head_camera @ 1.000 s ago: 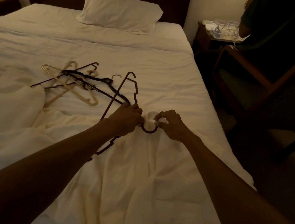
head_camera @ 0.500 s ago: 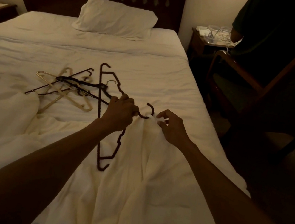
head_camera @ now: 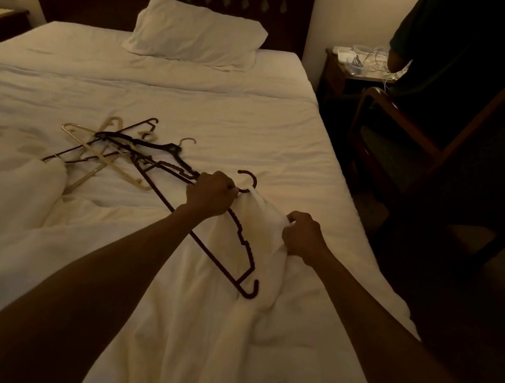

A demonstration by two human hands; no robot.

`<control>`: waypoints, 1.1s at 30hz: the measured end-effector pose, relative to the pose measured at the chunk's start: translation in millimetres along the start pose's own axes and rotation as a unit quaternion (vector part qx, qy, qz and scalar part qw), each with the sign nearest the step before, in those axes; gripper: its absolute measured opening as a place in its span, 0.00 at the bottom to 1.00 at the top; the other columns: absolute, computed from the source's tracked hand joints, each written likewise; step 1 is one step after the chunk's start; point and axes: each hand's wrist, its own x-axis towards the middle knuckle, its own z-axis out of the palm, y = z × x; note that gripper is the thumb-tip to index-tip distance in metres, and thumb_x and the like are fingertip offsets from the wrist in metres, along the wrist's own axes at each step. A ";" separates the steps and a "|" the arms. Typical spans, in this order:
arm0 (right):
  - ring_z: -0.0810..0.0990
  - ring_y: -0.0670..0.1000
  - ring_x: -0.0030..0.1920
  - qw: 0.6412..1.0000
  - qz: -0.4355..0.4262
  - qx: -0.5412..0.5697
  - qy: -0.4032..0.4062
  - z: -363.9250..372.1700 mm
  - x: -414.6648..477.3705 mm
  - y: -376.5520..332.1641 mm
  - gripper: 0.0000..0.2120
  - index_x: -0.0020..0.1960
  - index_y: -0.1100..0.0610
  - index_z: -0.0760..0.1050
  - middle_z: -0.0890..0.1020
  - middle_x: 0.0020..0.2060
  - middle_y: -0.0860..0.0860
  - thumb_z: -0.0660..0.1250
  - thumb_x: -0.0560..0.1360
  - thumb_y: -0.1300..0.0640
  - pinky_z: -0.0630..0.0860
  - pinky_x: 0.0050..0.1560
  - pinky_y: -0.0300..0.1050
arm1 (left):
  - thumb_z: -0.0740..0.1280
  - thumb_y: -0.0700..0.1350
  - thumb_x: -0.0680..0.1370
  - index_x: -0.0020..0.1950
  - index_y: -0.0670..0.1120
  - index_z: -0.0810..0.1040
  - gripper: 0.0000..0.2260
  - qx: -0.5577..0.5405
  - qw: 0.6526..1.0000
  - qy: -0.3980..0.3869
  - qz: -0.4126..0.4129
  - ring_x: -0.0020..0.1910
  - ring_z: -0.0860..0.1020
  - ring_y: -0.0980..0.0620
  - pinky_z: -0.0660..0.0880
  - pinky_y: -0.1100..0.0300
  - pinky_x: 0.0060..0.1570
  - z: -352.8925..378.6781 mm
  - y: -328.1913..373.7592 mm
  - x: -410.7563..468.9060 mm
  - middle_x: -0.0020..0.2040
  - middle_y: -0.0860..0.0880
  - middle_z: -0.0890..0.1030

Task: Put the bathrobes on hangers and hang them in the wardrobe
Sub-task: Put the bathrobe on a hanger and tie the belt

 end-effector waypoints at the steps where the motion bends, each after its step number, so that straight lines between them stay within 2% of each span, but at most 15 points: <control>1: 0.77 0.60 0.54 1.000 -0.013 0.003 0.003 -2.2 -1.4 -0.1 0.12 0.57 0.62 0.76 0.79 0.56 0.61 0.59 0.76 0.66 0.77 0.51 0.49 | 0.63 0.52 0.79 0.54 0.51 0.84 0.12 0.005 1.000 0.016 -0.008 0.59 0.77 0.42 0.75 0.42 0.58 1.3 1.3 -0.6 0.55 0.47 0.83; 3: 0.76 0.60 0.57 0.999 -0.031 0.009 0.001 -7.1 -4.7 -2.3 0.15 0.62 0.59 0.75 0.77 0.60 0.60 0.57 0.78 0.66 0.77 0.55 0.49 | 0.61 0.52 0.80 0.57 0.50 0.83 0.13 0.027 0.998 0.047 -0.009 0.62 0.74 0.42 0.72 0.42 0.61 4.5 7.4 -3.1 0.57 0.47 0.81; 5: 0.74 0.59 0.62 0.998 -0.056 -0.009 0.001 -12.1 -5.5 -3.2 0.19 0.68 0.58 0.72 0.74 0.66 0.58 0.57 0.78 0.67 0.72 0.58 0.43 | 0.60 0.50 0.82 0.58 0.49 0.83 0.13 0.062 0.996 0.068 0.011 0.64 0.71 0.42 0.67 0.43 0.63 6.9 13.3 -6.4 0.59 0.47 0.80; 8: 0.72 0.57 0.65 0.995 -0.096 -0.039 0.007 -20.8 -5.9 -4.3 0.21 0.70 0.58 0.70 0.72 0.68 0.58 0.58 0.78 0.68 0.65 0.56 0.34 | 0.59 0.48 0.82 0.58 0.49 0.83 0.13 0.069 0.994 0.081 0.014 0.64 0.69 0.43 0.65 0.43 0.63 6.1 18.6 -8.4 0.59 0.48 0.80; 10: 0.72 0.57 0.66 0.994 -0.104 -0.028 -0.003 -24.3 -5.5 -6.5 0.20 0.70 0.58 0.70 0.73 0.68 0.58 0.59 0.79 0.66 0.64 0.54 0.32 | 0.61 0.51 0.81 0.57 0.49 0.82 0.13 0.024 0.995 0.091 -0.043 0.63 0.72 0.43 0.70 0.46 0.61 9.8 23.2 -9.5 0.58 0.47 0.80; 13: 0.76 0.54 0.59 0.995 -0.090 0.030 -0.014 -24.9 -6.5 -12.0 0.16 0.68 0.57 0.73 0.77 0.63 0.56 0.61 0.81 0.58 0.70 0.55 0.40 | 0.64 0.53 0.79 0.56 0.45 0.82 0.15 -0.055 0.985 0.098 -0.132 0.56 0.79 0.42 0.76 0.51 0.50 25.1 27.9 -16.0 0.55 0.44 0.82; 15: 0.77 0.53 0.53 0.995 -0.082 0.045 -0.012 -22.9 -10.4 -11.9 0.14 0.64 0.57 0.75 0.80 0.58 0.56 0.64 0.80 0.55 0.73 0.53 0.44 | 0.66 0.53 0.78 0.56 0.42 0.81 0.15 -0.069 0.988 0.059 -0.125 0.54 0.80 0.42 0.75 0.53 0.47 29.6 20.8 -16.4 0.54 0.44 0.83; 17: 0.78 0.54 0.55 0.996 -0.074 0.039 -0.007 -19.5 -13.1 -6.9 0.14 0.64 0.57 0.76 0.81 0.57 0.56 0.65 0.79 0.56 0.73 0.53 0.44 | 0.65 0.52 0.80 0.58 0.42 0.81 0.16 0.004 0.997 -0.010 -0.070 0.55 0.80 0.43 0.73 0.55 0.46 16.7 5.0 -13.9 0.57 0.43 0.82; 21: 0.78 0.56 0.59 0.996 -0.066 0.055 0.008 -12.4 -17.2 -8.7 0.15 0.65 0.59 0.75 0.80 0.58 0.56 0.64 0.80 0.57 0.72 0.56 0.44 | 0.62 0.58 0.81 0.67 0.48 0.76 0.20 0.153 0.987 -0.048 0.007 0.66 0.73 0.44 0.71 0.49 0.63 -23.3 -40.1 -19.5 0.67 0.47 0.76; 24: 0.78 0.56 0.59 0.995 -0.069 0.064 0.027 -4.8 -19.9 -18.0 0.14 0.64 0.60 0.76 0.80 0.58 0.56 0.63 0.80 0.57 0.72 0.56 0.45 | 0.58 0.61 0.81 0.66 0.53 0.76 0.20 0.216 0.970 -0.115 0.000 0.65 0.73 0.45 0.68 0.44 0.66 -28.5 -76.8 -25.4 0.66 0.49 0.76; 27: 0.78 0.56 0.58 0.994 -0.079 0.067 0.046 -0.3 -21.6 -24.3 0.13 0.61 0.60 0.77 0.81 0.57 0.56 0.62 0.80 0.58 0.71 0.54 0.44 | 0.60 0.57 0.82 0.58 0.50 0.81 0.15 0.092 0.991 -0.095 0.009 0.56 0.78 0.43 0.73 0.52 0.52 -23.1 -95.8 -30.6 0.57 0.43 0.81; 29: 0.78 0.55 0.57 0.991 -0.088 0.073 0.067 0.7 -21.9 -26.2 0.12 0.61 0.61 0.77 0.81 0.56 0.56 0.63 0.80 0.57 0.71 0.51 0.42 | 0.61 0.53 0.82 0.53 0.47 0.82 0.13 0.037 0.997 -0.057 0.022 0.52 0.79 0.42 0.70 0.56 0.46 -24.9 -93.8 -35.3 0.52 0.41 0.82; 31: 0.78 0.53 0.55 0.987 -0.098 0.086 0.091 1.1 -22.9 -30.7 0.11 0.59 0.60 0.77 0.81 0.54 0.55 0.63 0.80 0.57 0.70 0.49 0.40 | 0.60 0.51 0.83 0.53 0.43 0.81 0.14 0.029 0.999 -0.028 0.021 0.51 0.78 0.42 0.69 0.56 0.45 -32.0 -85.2 -38.4 0.53 0.40 0.81; 33: 0.79 0.52 0.52 0.983 -0.119 0.087 0.111 1.8 -24.1 -38.1 0.10 0.57 0.61 0.78 0.82 0.52 0.55 0.63 0.80 0.58 0.69 0.48 0.40 | 0.57 0.51 0.84 0.57 0.43 0.80 0.16 0.038 0.999 -0.020 0.003 0.56 0.77 0.41 0.71 0.53 0.49 -39.8 -72.4 -42.5 0.58 0.40 0.80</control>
